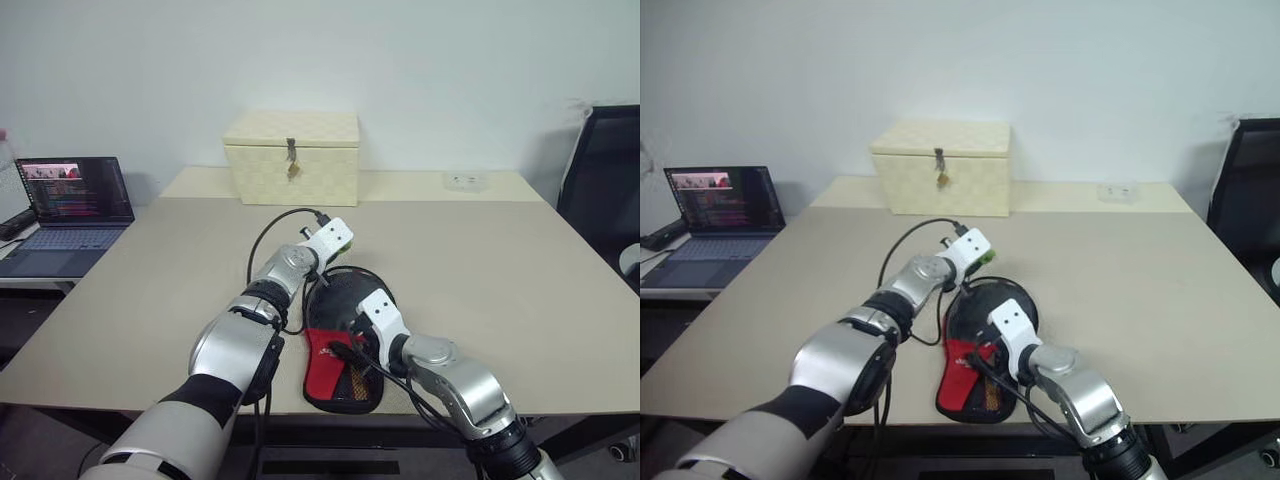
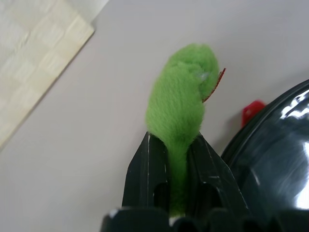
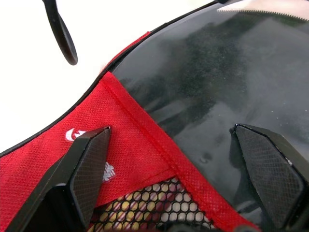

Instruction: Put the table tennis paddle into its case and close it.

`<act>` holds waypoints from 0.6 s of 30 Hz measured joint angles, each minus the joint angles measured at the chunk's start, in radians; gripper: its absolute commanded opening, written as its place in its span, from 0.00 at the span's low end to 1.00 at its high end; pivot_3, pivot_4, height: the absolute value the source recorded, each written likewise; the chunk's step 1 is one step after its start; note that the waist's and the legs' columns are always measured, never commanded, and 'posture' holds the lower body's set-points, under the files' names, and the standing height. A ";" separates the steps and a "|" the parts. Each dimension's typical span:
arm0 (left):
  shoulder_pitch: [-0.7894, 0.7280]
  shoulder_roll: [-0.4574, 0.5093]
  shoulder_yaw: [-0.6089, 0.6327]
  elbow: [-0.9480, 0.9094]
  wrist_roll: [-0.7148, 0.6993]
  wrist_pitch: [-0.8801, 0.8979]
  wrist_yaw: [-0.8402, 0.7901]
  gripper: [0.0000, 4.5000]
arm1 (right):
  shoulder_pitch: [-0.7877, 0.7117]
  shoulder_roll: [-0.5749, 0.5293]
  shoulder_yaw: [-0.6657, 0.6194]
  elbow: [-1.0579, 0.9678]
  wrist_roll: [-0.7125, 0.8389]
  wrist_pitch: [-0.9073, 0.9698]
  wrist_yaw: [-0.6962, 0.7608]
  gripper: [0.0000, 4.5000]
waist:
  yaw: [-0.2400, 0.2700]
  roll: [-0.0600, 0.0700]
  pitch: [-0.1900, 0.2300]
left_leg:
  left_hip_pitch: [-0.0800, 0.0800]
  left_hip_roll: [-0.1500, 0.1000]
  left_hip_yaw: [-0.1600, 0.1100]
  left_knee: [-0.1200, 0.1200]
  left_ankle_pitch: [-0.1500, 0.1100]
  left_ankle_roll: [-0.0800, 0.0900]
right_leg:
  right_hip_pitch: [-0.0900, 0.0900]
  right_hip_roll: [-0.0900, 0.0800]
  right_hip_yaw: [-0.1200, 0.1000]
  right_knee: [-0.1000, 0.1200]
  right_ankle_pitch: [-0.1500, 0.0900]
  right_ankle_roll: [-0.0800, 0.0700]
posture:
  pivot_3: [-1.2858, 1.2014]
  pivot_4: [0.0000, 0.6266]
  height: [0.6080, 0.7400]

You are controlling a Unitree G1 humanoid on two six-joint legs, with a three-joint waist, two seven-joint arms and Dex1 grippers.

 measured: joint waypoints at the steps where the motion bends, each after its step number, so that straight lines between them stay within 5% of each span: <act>1: -0.005 -0.008 -0.010 0.001 0.012 -0.010 0.001 0.02 | 0.002 0.000 0.000 -0.001 -0.002 0.000 -0.001 1.00 | 0.000 0.000 0.000 | 0.000 0.000 0.000 0.000 0.000 0.000 | 0.000 0.000 0.000 0.000 0.000 0.000 | 0.52 0.24 1.00; 18: -0.046 -0.180 -0.166 0.017 0.174 -0.236 -0.005 0.02 | 0.040 0.018 0.003 -0.038 -0.026 0.000 -0.026 1.00 | 0.002 -0.001 -0.002 | 0.000 -0.011 -0.002 -0.001 0.000 0.000 | 0.002 -0.005 -0.001 -0.004 0.000 0.002 | 0.52 0.24 1.00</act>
